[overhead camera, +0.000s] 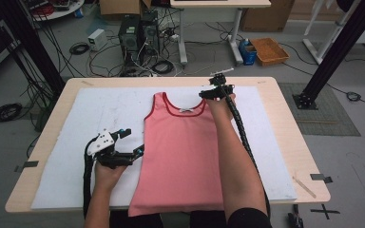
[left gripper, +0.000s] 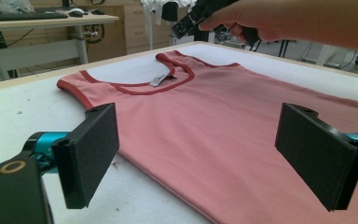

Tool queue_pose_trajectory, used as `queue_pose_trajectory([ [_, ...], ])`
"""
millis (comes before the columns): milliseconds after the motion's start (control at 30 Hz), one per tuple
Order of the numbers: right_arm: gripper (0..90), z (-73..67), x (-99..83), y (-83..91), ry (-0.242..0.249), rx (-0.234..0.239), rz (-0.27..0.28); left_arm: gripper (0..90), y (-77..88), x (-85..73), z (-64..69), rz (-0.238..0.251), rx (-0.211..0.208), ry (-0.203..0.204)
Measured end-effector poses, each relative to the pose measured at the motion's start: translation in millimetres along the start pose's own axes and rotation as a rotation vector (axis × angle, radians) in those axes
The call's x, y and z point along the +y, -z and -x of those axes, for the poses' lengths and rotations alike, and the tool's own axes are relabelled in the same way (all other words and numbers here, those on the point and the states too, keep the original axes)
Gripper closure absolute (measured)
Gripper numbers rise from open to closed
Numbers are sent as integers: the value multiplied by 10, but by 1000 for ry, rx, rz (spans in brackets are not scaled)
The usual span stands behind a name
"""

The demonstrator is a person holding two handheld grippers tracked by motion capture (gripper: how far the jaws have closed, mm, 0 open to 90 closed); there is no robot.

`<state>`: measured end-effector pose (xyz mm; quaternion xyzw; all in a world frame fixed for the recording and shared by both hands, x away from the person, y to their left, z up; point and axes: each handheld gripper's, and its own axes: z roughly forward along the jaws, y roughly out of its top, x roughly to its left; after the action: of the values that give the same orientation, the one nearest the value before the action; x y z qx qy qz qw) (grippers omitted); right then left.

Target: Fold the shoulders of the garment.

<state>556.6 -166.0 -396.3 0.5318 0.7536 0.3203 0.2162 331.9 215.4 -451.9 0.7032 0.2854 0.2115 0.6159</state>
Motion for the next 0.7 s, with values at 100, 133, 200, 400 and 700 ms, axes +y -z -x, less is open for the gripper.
queue_pose_trajectory([
  [100, 218, 38, -38, 10, -5, -19, -8, 136, -3, 0, 5, -1, 2, -6],
  [133, 218, 58, -46, 26, -2, -21, 1, 136, -3, 0, 5, -2, 2, -5],
  [200, 218, 99, -41, 43, -7, -28, 21, 136, -3, 1, 4, -2, 2, -2],
  [400, 237, 95, 1, -136, 0, -29, 70, 136, -3, 1, 4, -3, 3, -3],
  [700, 504, 12, 53, -531, 33, -5, -5, 136, -2, -1, 0, 1, 4, 5],
])
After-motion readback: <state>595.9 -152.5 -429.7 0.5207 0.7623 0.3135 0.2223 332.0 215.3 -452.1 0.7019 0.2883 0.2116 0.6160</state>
